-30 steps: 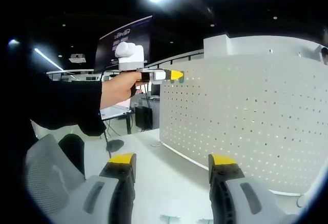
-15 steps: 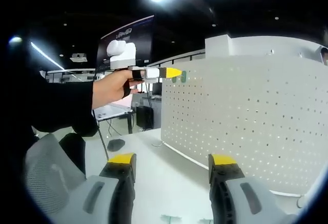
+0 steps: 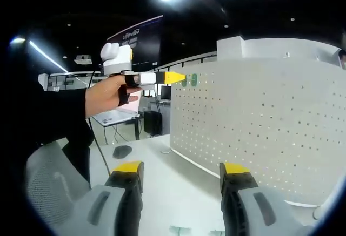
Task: Insert the hook assembly into the mounting plate slot until the hook locks in place.
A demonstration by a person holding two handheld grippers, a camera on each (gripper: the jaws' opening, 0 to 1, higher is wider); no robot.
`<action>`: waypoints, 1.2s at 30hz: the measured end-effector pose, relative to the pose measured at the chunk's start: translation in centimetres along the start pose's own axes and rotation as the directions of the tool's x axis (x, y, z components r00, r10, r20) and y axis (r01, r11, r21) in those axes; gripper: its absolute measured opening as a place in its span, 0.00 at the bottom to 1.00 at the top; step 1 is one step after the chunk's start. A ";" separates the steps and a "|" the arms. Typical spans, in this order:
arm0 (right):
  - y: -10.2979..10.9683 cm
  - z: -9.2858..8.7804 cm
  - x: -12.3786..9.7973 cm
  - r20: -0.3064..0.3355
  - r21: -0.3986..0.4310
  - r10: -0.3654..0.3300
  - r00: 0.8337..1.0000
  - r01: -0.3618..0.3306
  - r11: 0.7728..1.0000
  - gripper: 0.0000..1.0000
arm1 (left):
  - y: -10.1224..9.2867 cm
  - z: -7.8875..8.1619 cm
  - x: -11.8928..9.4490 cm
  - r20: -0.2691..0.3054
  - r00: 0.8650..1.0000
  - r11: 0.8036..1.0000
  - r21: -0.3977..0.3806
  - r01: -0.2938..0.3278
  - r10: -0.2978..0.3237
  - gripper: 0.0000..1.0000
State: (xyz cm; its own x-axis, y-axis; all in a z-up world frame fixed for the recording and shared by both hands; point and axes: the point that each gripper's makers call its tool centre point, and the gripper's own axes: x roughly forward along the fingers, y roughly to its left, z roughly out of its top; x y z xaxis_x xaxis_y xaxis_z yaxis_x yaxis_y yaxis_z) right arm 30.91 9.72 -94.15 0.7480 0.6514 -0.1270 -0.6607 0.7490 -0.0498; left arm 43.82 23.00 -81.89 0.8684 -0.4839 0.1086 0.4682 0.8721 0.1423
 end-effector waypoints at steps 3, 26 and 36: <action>0.0 0.0 0.0 0.000 0.000 -0.001 1.000 0.001 1.000 0.55 | -0.3 -0.5 -0.4 -0.009 1.000 1.000 -0.005 0.012 -0.012 0.59; -0.1 -0.7 0.1 -0.023 -0.003 -0.001 1.000 0.001 1.000 0.55 | -5.2 -4.0 -5.2 -0.051 0.995 0.993 -0.078 0.086 -0.090 0.58; 0.0 -1.0 0.3 -0.034 -0.006 0.005 0.999 -0.005 1.000 0.55 | -6.4 -5.3 -6.6 -0.069 0.992 0.991 -0.098 0.095 -0.102 0.58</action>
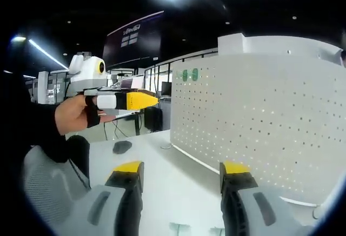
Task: Insert the hook assembly into the mounting plate slot until the hook locks in place.
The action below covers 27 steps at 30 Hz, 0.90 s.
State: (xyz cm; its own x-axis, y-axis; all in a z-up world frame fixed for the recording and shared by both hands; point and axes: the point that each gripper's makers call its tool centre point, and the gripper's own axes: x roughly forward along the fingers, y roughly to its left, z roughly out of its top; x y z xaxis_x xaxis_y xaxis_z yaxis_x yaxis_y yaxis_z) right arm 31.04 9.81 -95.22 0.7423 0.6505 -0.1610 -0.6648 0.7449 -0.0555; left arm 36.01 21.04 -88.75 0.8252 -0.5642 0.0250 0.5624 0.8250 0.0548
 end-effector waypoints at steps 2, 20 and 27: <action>0.1 -0.1 0.1 -0.005 -0.001 0.003 1.000 -0.003 1.000 0.54 | -0.2 -0.3 -0.3 -0.003 1.000 1.000 0.000 0.003 -0.003 0.58; 0.9 -1.2 0.4 -0.042 -0.009 0.024 0.999 -0.024 1.000 0.54 | -0.7 -2.0 -1.6 -0.025 1.000 1.000 0.006 0.019 -0.019 0.57; 1.0 -1.6 0.4 -0.058 -0.010 0.034 0.998 -0.035 0.999 0.49 | -1.4 -2.3 -1.4 -0.038 0.999 0.999 0.018 0.040 -0.039 0.57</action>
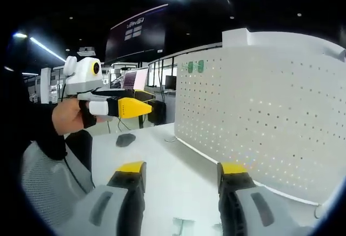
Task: Insert the hook assembly into the mounting plate slot until the hook locks in place.
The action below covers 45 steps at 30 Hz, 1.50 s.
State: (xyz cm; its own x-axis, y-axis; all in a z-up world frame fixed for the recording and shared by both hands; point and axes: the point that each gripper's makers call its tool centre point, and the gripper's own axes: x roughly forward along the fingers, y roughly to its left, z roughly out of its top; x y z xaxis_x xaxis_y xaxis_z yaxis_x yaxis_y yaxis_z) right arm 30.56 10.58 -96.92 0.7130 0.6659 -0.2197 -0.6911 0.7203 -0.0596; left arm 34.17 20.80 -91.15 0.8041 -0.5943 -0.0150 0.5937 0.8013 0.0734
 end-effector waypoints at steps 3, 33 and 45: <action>0.3 -0.6 0.3 -0.022 -0.009 0.015 1.000 -0.015 1.000 0.46 | -0.2 0.1 0.0 0.002 1.000 1.000 0.004 0.008 -0.008 0.57; 0.4 -10.4 1.8 -0.337 -0.004 0.125 0.933 -0.134 0.991 0.39 | -0.9 -0.3 0.3 -0.007 0.999 0.999 0.006 0.053 -0.053 0.53; 0.3 -13.1 2.1 -0.413 -0.016 0.146 0.899 -0.168 0.986 0.33 | -1.0 -0.4 0.3 -0.013 0.998 0.998 0.005 0.055 -0.055 0.51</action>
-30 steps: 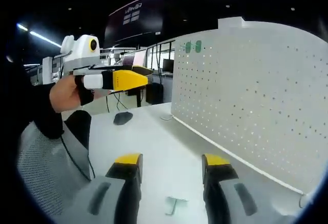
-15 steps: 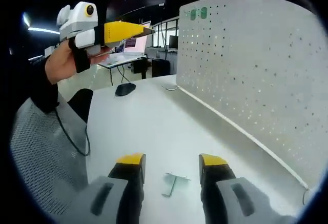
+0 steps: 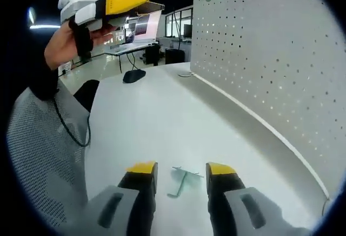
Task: Insert the hook assembly into the mounting plate slot until the hook locks in place.
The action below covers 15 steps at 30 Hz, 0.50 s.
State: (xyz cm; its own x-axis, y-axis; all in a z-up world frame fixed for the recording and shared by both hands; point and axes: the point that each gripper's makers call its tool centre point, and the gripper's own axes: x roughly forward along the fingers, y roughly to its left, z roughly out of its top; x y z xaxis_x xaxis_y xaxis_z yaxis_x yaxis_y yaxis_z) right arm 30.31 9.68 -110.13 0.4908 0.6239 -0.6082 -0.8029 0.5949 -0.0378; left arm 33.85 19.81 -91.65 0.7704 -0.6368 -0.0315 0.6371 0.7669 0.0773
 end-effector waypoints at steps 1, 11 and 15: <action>-0.2 -0.2 0.2 -0.009 -0.004 -0.001 1.000 0.001 1.000 0.33 | 0.0 0.0 0.0 0.000 1.000 1.000 -0.001 0.000 0.000 0.51; -0.5 -1.8 1.1 -0.046 0.033 0.023 0.999 -0.021 0.999 0.31 | -0.1 -0.2 0.0 -0.008 1.000 1.000 0.000 0.003 -0.003 0.50; -0.3 -1.9 0.9 -0.052 0.069 0.037 0.998 -0.033 0.997 0.23 | 0.0 -0.2 0.0 -0.009 1.000 1.000 0.001 0.003 -0.003 0.50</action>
State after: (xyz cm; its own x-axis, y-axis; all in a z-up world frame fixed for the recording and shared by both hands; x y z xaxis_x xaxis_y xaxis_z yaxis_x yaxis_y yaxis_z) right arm 30.34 9.12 -112.15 0.4425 0.6181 -0.6498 -0.7935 0.6075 0.0376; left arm 33.85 19.79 -91.87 0.7689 -0.6381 -0.0407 0.6391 0.7651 0.0782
